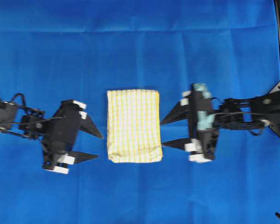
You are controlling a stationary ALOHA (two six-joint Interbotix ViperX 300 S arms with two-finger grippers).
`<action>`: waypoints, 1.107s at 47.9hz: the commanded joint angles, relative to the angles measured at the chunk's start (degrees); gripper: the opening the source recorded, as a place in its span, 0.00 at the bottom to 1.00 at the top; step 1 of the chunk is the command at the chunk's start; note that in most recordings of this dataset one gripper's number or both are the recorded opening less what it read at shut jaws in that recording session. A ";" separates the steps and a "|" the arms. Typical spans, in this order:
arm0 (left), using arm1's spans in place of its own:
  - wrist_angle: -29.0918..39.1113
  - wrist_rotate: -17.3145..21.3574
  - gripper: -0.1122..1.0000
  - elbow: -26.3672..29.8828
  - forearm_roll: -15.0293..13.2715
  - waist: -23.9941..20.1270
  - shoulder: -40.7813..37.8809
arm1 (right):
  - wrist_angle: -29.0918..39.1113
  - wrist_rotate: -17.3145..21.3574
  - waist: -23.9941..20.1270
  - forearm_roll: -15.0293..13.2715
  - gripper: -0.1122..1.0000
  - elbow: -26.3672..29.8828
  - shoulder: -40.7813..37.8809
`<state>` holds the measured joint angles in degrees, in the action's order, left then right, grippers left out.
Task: Fold the yellow towel.
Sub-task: 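Release the towel and withdraw both grippers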
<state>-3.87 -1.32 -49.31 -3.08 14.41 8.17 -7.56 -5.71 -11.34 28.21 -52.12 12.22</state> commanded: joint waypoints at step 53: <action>-4.75 0.26 0.60 -29.53 0.18 -5.19 47.72 | 5.98 -2.55 8.00 -6.42 0.70 -26.46 48.52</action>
<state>-8.00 -1.14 -78.57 -3.08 9.93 54.93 -0.62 -8.17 -3.52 21.80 -78.49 60.73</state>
